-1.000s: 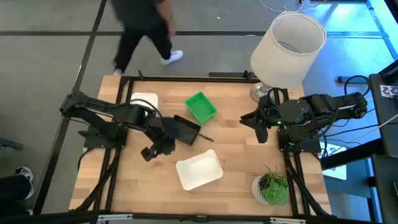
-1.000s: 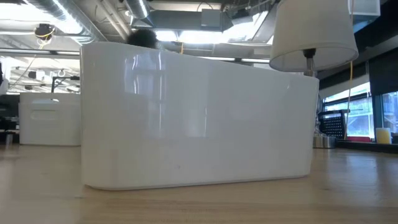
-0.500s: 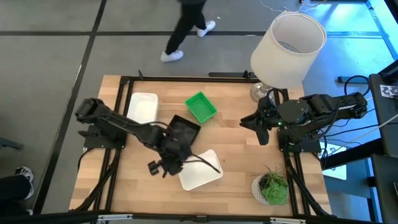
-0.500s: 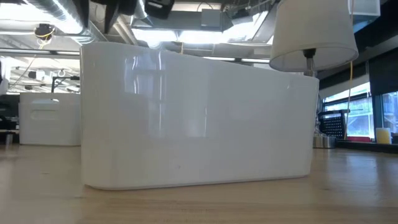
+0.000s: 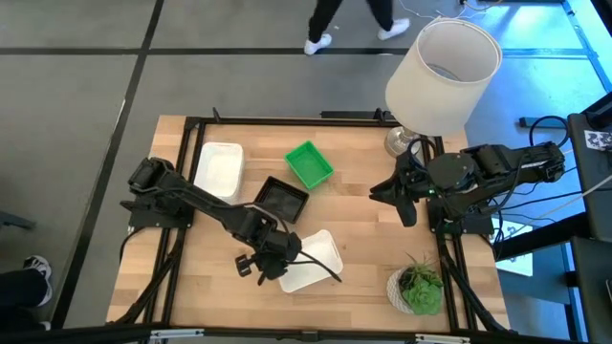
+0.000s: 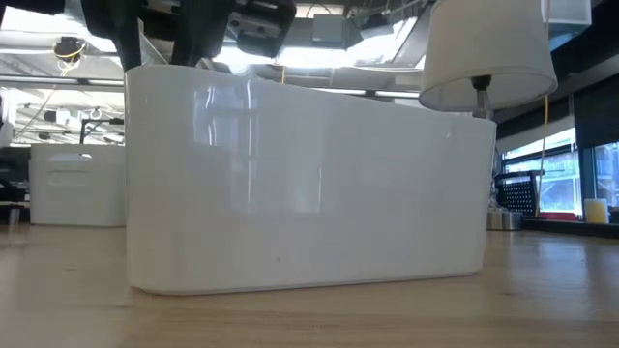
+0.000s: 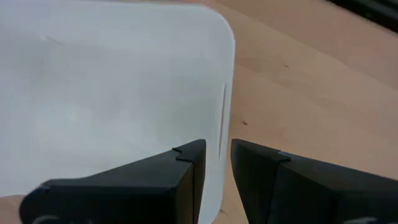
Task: Stack baskets by color
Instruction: Stack the right white bin on the left white bins
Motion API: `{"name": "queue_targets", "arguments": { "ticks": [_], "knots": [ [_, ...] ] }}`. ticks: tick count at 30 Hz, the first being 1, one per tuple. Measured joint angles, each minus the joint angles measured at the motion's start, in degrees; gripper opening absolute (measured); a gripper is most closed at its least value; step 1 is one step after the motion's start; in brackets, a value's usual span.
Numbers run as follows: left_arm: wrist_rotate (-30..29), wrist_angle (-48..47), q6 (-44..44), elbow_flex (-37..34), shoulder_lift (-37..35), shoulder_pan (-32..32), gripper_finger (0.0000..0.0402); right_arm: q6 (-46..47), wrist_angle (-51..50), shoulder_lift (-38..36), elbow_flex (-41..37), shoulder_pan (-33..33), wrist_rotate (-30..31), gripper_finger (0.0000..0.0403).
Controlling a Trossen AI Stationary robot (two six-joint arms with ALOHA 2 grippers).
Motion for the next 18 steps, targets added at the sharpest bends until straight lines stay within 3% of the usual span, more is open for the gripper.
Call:
{"name": "queue_targets", "arguments": {
  "ticks": [18],
  "knots": [
    [-0.03, -0.33, -1.68, -0.47, 2.96, 0.9, 0.0067, -0.17, -0.03, -0.04, 0.0, 0.0, -0.02, 0.0096]
  ]
}}
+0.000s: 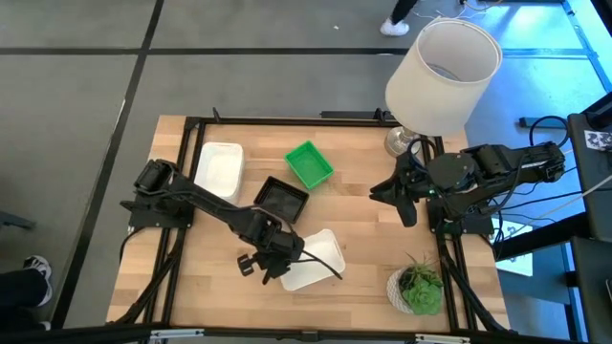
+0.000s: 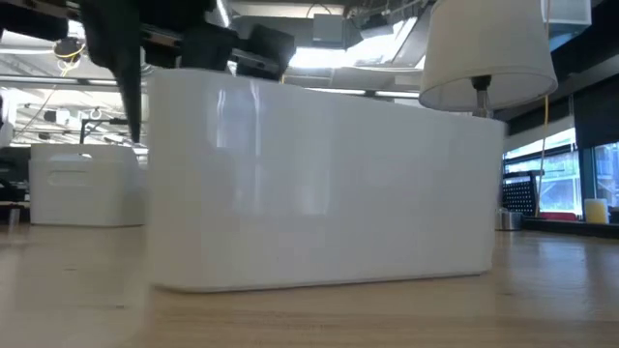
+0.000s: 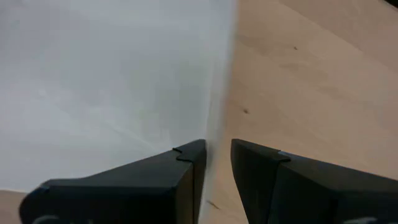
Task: Stack baskets by color
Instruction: Stack the right white bin on the left white bins
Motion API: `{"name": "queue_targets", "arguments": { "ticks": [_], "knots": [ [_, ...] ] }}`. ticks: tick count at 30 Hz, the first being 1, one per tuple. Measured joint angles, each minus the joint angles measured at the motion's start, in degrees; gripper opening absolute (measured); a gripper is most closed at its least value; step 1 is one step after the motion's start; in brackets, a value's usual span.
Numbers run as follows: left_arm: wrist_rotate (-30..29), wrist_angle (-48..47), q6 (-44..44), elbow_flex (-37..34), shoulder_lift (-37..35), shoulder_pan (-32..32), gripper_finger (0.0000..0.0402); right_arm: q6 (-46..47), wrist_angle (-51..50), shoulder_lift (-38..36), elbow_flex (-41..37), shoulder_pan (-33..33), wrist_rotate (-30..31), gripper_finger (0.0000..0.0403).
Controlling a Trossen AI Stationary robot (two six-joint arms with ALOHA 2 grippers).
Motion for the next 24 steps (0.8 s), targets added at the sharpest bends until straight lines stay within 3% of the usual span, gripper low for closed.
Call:
{"name": "queue_targets", "arguments": {
  "ticks": [13, 19, 24],
  "knots": [
    [1.18, 5.23, -0.05, -7.58, -0.06, 0.55, 0.0064, 0.0, -0.04, 0.02, 0.0, 0.0, -0.02, 0.0096],
    [-0.51, 5.13, 3.2, -8.08, -0.06, -0.54, 0.0009, 0.11, -0.02, 0.02, 0.0, 0.0, 0.07, 0.0096],
    [-2.95, 1.61, 3.64, -6.31, -0.09, -1.04, 0.0002, 0.13, -0.02, 0.02, 0.0, 0.0, 0.09, 0.0096]
  ]
}}
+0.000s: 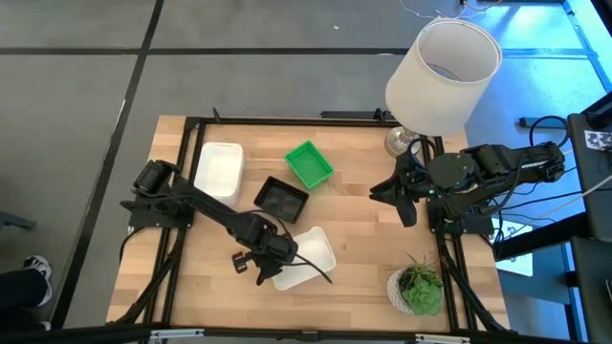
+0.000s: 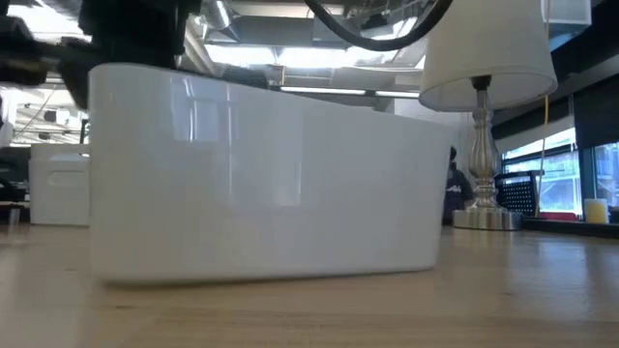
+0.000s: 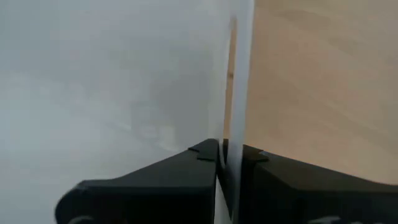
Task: Stack baskets by color
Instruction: Stack the right white bin on the left white bins
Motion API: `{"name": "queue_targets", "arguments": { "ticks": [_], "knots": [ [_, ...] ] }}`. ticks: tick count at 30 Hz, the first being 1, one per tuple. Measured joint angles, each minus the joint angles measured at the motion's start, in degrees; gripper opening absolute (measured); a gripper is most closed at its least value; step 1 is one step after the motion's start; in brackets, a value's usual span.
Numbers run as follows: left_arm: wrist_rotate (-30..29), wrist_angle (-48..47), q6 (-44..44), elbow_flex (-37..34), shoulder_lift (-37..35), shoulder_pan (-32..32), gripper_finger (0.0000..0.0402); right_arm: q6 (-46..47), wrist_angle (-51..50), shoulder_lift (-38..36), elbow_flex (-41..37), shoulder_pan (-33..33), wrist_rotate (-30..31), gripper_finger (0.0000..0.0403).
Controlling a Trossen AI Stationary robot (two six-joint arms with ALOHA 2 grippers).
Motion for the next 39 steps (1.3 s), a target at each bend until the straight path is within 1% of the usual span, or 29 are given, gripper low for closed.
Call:
{"name": "queue_targets", "arguments": {
  "ticks": [4, 9, 14, 17, 20, 22, 24, 27, 29, 31, 35, 39],
  "knots": [
    [-1.84, -7.64, 2.68, 4.34, 0.0, 0.03, 0.0001, -1.4, 0.0, 0.0, 0.0, 0.0, 0.02, 0.0096],
    [-9.04, -17.85, 3.93, 9.82, -0.59, 0.29, 0.0, -1.4, 0.0, 0.0, 0.0, 0.0, 0.02, 0.0096],
    [-15.35, -21.02, 7.09, 13.81, -3.08, 1.05, 0.0, -1.7, 0.02, 0.0, 0.0, -0.01, 0.03, 0.0096],
    [-18.13, -21.54, 11.01, 16.1, -4.34, 1.32, 0.0, -2.93, 0.04, 0.0, 0.0, -0.02, 0.04, 0.0096],
    [-20.68, -24.21, 11.8, 18.6, -4.87, 1.39, 0.0, -2.69, 0.05, 0.0, 0.0, -0.02, 0.04, 0.0096],
    [-22.2, -26.48, 11.84, 20.64, -4.85, 1.43, 0.0, -2.73, 0.07, 0.04, -0.01, 0.0, 0.0, 0.0096],
    [-23.15, -30.8, 12.05, 22.67, -4.87, 1.39, 0.0, -2.89, 0.04, 0.04, 0.0, -0.02, -1.2, 0.0096],
    [-23.16, -34.86, 13.43, 24.97, -4.85, 1.43, 0.0, -3.09, 0.04, 0.13, -0.02, -0.02, -2.89, 0.0096],
    [-24.07, -36.63, 14.66, 26.54, -4.85, 1.56, 0.0, -3.1, 0.04, 0.33, -0.01, 0.0, -2.87, 0.0096],
    [-28.1, -36.6, 14.83, 27.75, -4.85, 1.54, 0.0, -3.06, 0.02, 0.67, -0.02, -0.02, -2.69, 0.0096],
    [-39.9, -36.22, 14.79, 28.92, -4.85, 1.7, 0.0, -3.01, 0.13, 2.03, -0.02, -0.02, -1.81, 0.0096],
    [-47.23, -36.17, 14.54, 28.92, -4.85, 2.62, 0.0, -4.1, 0.18, 3.72, -0.02, -0.01, 2.15, 0.0096]
  ]
}}
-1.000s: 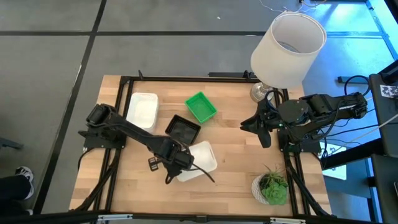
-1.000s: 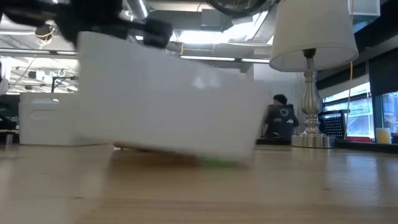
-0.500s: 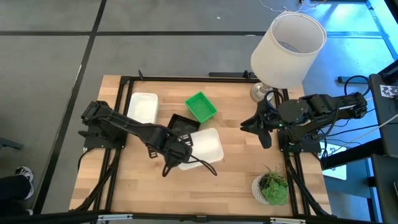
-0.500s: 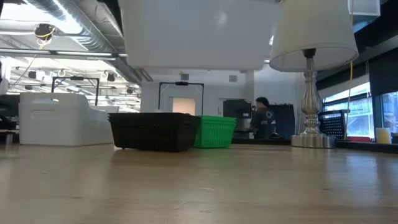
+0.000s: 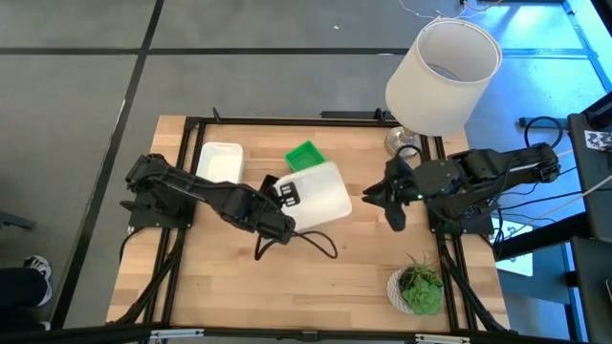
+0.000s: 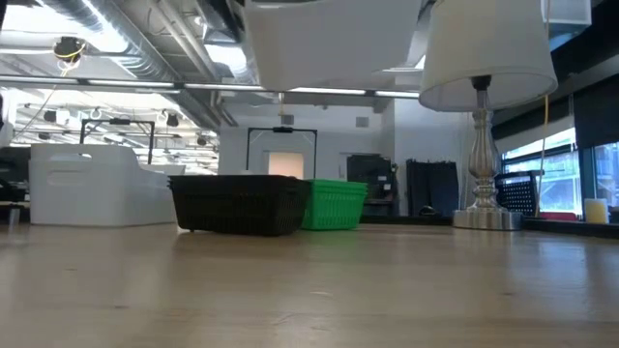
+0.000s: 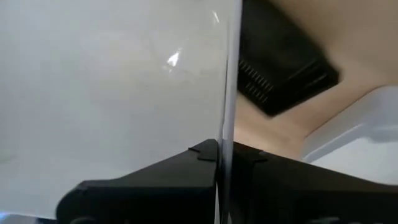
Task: Stack baskets by color
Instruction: Stack the right white bin on the left white bins
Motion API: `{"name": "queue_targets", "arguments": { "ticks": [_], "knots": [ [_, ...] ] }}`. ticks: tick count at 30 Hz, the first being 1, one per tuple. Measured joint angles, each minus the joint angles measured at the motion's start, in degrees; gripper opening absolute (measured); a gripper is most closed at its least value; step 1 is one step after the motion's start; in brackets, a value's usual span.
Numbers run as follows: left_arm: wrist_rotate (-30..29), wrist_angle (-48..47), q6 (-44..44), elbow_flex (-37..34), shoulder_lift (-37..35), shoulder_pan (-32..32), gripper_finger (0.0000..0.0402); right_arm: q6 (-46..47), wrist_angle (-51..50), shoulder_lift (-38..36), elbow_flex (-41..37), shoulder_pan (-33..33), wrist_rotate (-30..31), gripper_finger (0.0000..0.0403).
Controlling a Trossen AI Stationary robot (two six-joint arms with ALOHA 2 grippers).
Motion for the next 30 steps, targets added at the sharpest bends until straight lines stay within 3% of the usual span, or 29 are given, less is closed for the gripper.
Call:
{"name": "queue_targets", "arguments": {
  "ticks": [5, 18, 24, 30],
  "knots": [
    [-6.85, 0.02, -1.18, 0.0, 0.0, 0.94, 0.0, -0.63, 0.08, 1.92, 0.0, -0.01, 7.13, 0.0096],
    [-5.48, -0.42, -3.16, 0.0, 0.02, 1.48, 0.0, -1.82, 1.87, 3.36, 0.0, -0.01, 10.29, 0.0044],
    [-5.27, -0.39, -3.18, 0.0, 0.04, 1.49, 0.0, -2.7, 4.65, 3.67, 0.0, -0.52, 10.62, 0.0086],
    [-4.87, -0.31, -3.2, 0.0, 0.04, 2.01, 0.0, -5.02, 9.37, 5.62, 0.0, -0.49, 16.17, 0.0157]
  ]
}}
